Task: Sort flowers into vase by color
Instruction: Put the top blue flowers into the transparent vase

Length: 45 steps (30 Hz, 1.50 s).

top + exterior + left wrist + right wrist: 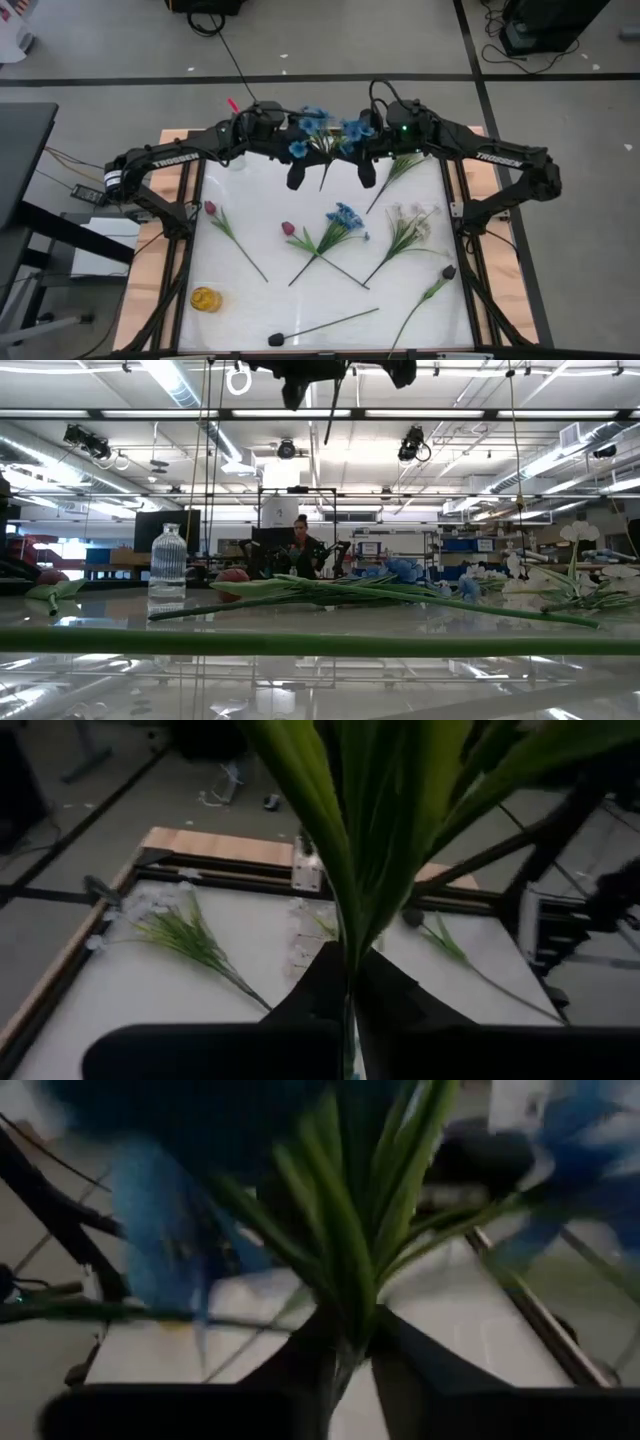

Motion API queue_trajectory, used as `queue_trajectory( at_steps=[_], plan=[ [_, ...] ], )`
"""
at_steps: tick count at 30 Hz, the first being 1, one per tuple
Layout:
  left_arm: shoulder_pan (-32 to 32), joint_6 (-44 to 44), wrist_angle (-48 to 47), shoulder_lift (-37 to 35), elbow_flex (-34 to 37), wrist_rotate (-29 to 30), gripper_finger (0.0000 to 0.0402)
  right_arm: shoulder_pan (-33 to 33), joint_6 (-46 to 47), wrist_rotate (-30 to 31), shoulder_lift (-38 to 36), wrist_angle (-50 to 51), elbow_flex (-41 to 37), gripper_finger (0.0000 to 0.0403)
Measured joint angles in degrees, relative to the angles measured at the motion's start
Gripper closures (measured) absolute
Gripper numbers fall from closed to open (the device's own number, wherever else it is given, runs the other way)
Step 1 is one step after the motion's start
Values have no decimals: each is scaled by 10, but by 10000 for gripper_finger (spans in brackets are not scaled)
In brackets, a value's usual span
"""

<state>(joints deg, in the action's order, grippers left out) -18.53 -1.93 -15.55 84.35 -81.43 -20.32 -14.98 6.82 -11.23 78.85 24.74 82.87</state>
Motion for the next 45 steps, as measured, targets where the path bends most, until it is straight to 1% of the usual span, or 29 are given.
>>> queue_trajectory(
  at_steps=[2,4,7,9,11,17,20,22,24,27,29,32,35,37,39,40,42,45],
  plan=[
    [-4,-2,-1,-4,0,17,392,0,16,13,-13,10,-1,291],
    [-10,-13,7,-9,0,20,392,0,20,35,-35,8,-1,271],
    [-26,-26,13,-18,0,21,392,2,9,98,-74,28,0,260],
    [-35,-27,16,-22,0,21,392,3,-3,131,-101,54,-8,261],
    [-42,-28,12,-28,0,22,392,3,-5,148,-130,70,-27,268],
    [-54,-18,10,-60,0,22,392,25,31,164,-240,58,-130,297],
    [-61,-7,12,-86,1,26,392,44,57,167,-293,25,-187,302],
    [-65,13,-7,-104,3,41,392,57,66,170,-324,4,-218,302],
    [-70,26,-32,-120,3,58,392,68,67,172,-347,-8,-245,302],
    [-75,32,-67,-135,4,63,392,79,66,176,-372,-24,-280,302],
    [-74,40,-66,-146,12,64,392,81,65,177,-384,-21,-295,302],
    [-73,45,-29,-181,68,75,392,82,48,177,-397,-25,-307,296],
    [-81,44,28,-235,174,110,392,82,15,177,-400,-24,-310,289],
    [-89,43,88,-272,242,118,392,82,7,177,-399,-25,-310,286],
    [-90,43,143,-307,288,124,392,82,9,177,-399,-24,-310,285],
    [-90,43,154,-321,301,133,392,82,13,176,-398,-23,-310,285],
    [-90,42,129,-345,319,166,392,82,22,176,-395,-23,-310,285],
    [-91,39,84,-370,327,214,392,82,22,176,-395,-23,-310,284]
  ],
)
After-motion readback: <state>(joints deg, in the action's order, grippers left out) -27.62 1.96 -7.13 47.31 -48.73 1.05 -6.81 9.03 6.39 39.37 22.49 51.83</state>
